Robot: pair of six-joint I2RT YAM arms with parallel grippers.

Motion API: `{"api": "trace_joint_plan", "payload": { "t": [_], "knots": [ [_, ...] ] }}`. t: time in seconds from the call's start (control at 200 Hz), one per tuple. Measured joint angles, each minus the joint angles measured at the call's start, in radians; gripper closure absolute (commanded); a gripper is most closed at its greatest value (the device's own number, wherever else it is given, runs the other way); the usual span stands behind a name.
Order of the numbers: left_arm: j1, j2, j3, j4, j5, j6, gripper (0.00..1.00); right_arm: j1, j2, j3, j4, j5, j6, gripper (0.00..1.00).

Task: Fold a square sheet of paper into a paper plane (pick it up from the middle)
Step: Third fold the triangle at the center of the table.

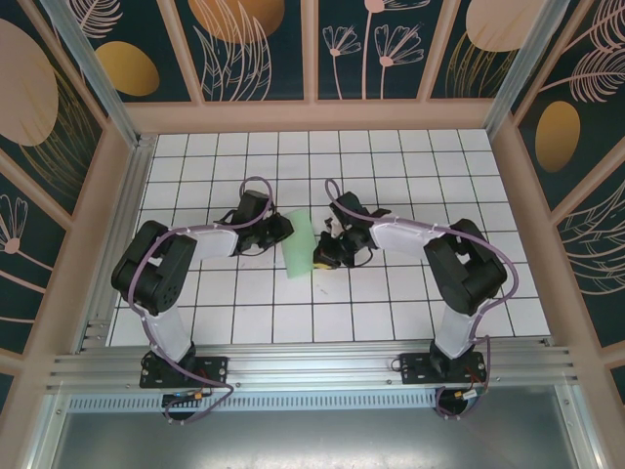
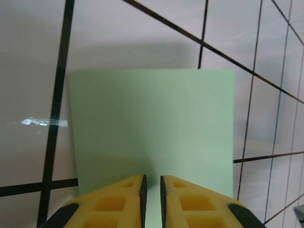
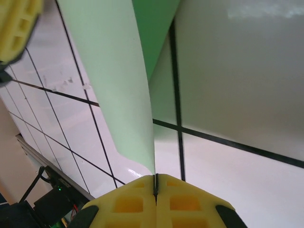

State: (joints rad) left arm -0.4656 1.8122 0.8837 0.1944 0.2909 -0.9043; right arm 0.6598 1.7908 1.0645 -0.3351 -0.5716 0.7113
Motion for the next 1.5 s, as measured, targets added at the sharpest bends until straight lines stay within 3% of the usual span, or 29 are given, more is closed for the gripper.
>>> {"api": "trace_joint_plan", "payload": {
  "t": [0.555, 1.126, 1.496],
  "knots": [
    [0.000, 0.019, -0.014, -0.034, -0.035, 0.014, 0.86, 0.053, 0.142, 0.193, -0.051, 0.051, -0.024, 1.00],
    [0.000, 0.021, -0.015, -0.034, -0.035, 0.014, 0.88, 0.056, 0.189, 0.180, 0.181, -0.006, 0.068, 1.00],
    [0.000, 0.021, -0.015, -0.034, -0.035, 0.014, 0.90, 0.059, 0.241, 0.180, 0.198, -0.006, 0.076, 1.00]
  ]
}}
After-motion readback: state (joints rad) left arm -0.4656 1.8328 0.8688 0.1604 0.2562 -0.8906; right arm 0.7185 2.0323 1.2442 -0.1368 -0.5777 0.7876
